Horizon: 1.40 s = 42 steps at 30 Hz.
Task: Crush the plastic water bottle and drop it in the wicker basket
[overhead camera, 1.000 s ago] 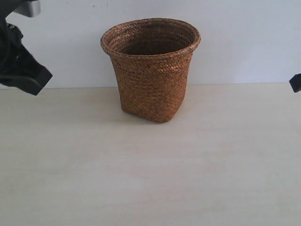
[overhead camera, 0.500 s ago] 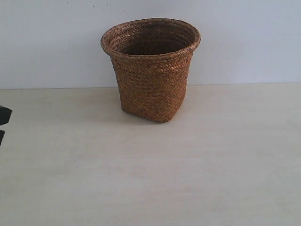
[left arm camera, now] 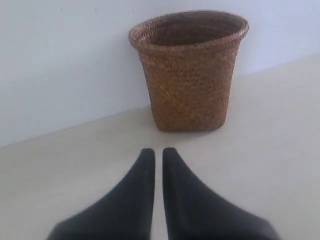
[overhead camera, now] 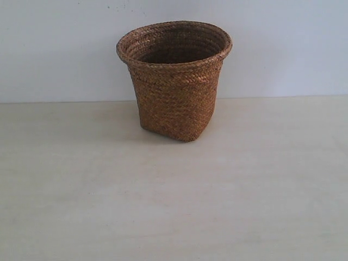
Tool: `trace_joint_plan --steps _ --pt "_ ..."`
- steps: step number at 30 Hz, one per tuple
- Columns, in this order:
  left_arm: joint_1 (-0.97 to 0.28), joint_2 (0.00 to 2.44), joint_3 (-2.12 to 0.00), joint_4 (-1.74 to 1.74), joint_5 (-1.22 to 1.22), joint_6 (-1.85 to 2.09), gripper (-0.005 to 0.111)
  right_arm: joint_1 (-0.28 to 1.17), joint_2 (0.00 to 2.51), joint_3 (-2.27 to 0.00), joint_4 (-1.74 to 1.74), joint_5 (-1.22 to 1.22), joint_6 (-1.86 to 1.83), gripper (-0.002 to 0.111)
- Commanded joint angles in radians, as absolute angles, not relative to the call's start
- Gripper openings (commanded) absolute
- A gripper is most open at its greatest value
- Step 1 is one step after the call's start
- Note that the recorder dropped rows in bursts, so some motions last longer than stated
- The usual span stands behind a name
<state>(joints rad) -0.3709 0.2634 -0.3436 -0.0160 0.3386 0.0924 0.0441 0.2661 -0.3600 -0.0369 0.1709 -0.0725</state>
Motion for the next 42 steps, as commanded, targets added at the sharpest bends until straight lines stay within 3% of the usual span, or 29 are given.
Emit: trace_joint_plan --steps 1,9,34,42 --pt "-0.370 0.127 -0.304 -0.037 0.348 0.082 0.004 0.040 0.231 -0.325 -0.027 0.157 -0.029 0.000" --pt "-0.370 0.015 -0.267 -0.044 0.329 0.053 0.004 0.040 0.231 -0.194 0.023 0.061 -0.025 0.000" --pt "-0.368 0.014 -0.232 -0.025 0.324 0.053 0.004 0.040 0.231 -0.195 0.023 0.079 -0.025 0.000" --pt "-0.245 0.014 -0.100 -0.041 0.267 0.024 0.004 0.040 0.231 -0.195 0.023 0.079 -0.025 0.000"
